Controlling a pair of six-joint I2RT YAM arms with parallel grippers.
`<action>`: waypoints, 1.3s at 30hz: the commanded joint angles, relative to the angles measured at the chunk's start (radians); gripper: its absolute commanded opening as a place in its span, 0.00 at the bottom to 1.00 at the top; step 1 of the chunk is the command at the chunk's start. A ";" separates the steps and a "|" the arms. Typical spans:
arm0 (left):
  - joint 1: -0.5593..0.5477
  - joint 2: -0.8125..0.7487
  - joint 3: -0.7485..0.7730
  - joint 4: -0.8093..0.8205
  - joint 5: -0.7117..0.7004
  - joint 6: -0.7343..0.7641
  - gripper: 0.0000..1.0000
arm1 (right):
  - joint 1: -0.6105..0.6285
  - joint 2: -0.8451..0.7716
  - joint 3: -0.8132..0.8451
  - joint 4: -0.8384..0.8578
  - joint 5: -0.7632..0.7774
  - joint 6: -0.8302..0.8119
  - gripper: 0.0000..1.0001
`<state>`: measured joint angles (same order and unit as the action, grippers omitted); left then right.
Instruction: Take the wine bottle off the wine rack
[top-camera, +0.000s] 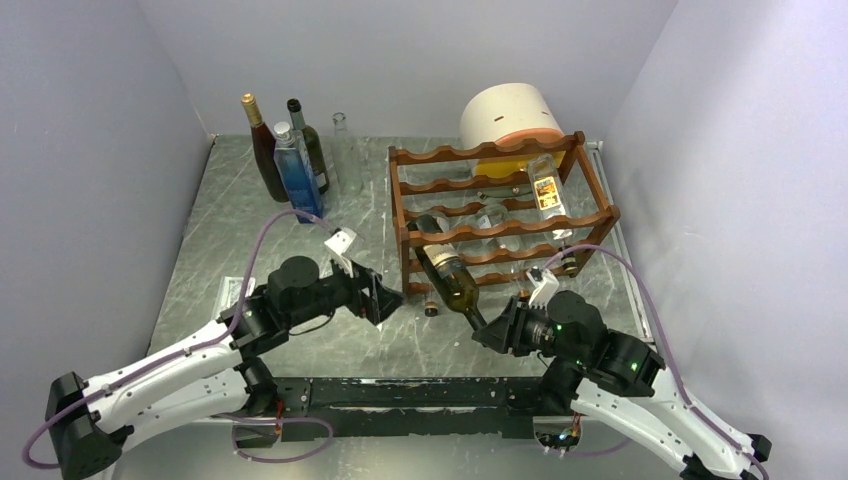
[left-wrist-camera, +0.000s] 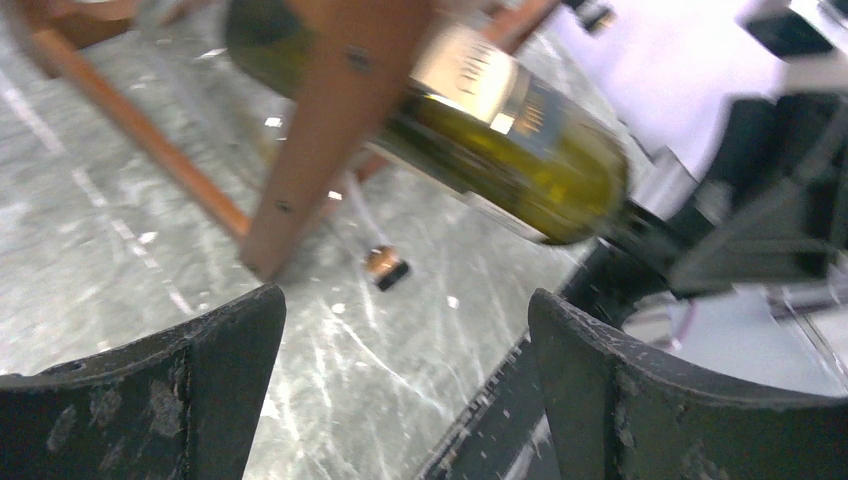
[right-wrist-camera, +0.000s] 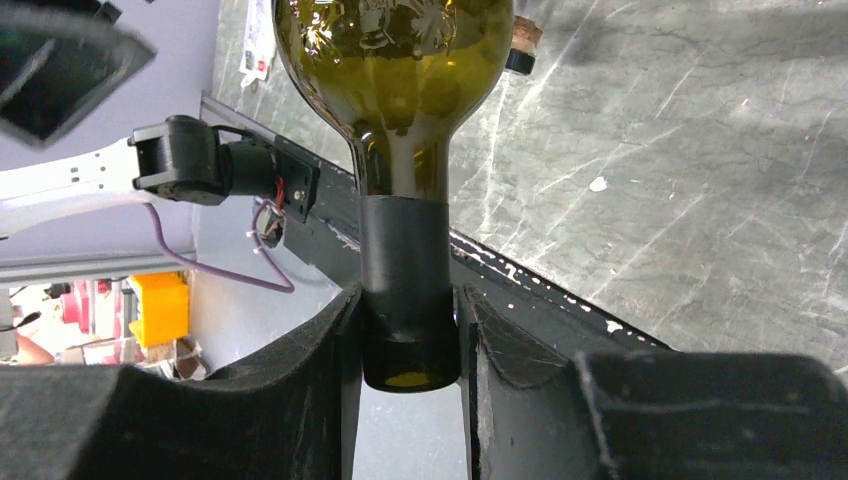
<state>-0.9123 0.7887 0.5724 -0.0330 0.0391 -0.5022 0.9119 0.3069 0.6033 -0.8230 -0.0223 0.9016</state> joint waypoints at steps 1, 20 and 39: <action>-0.083 0.001 0.026 0.052 0.171 0.169 0.96 | -0.002 0.009 0.006 -0.050 0.092 0.013 0.00; -0.356 0.434 0.440 -0.179 0.018 1.415 1.00 | -0.001 -0.010 0.023 -0.063 0.138 0.014 0.00; -0.348 0.703 0.441 0.014 -0.219 1.827 1.00 | -0.002 0.005 0.025 -0.042 0.089 0.006 0.00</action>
<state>-1.2686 1.4578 0.9993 -0.0696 -0.1280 1.2232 0.9165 0.3065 0.6212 -0.8284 0.0139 0.8997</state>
